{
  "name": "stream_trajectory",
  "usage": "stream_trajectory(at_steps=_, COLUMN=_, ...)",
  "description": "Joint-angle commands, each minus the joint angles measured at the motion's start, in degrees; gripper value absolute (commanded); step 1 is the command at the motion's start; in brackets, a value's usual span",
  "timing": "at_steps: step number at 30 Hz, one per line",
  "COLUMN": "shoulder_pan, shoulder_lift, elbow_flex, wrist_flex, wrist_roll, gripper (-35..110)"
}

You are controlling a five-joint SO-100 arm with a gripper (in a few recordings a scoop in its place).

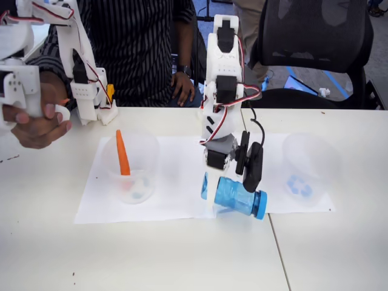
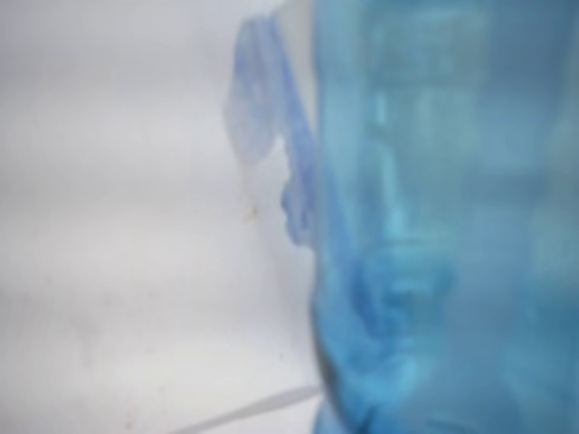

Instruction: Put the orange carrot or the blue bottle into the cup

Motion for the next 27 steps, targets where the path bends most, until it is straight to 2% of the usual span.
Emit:
stream_trajectory(at_steps=1, shoulder_pan=0.7, shoulder_lift=13.71, elbow_flex=-3.43, wrist_flex=0.79, wrist_roll=0.53, gripper=16)
stream_trajectory(at_steps=10, shoulder_pan=-0.26, shoulder_lift=25.66, elbow_flex=-3.43, wrist_flex=0.79, wrist_roll=0.44, gripper=16)
stream_trajectory(at_steps=19, shoulder_pan=-11.16, shoulder_lift=37.18, elbow_flex=-3.43, wrist_flex=0.7, wrist_roll=0.44, gripper=16)
stream_trajectory(at_steps=27, shoulder_pan=-24.26, shoulder_lift=34.54, elbow_flex=-3.43, wrist_flex=0.7, wrist_roll=0.62, gripper=16)
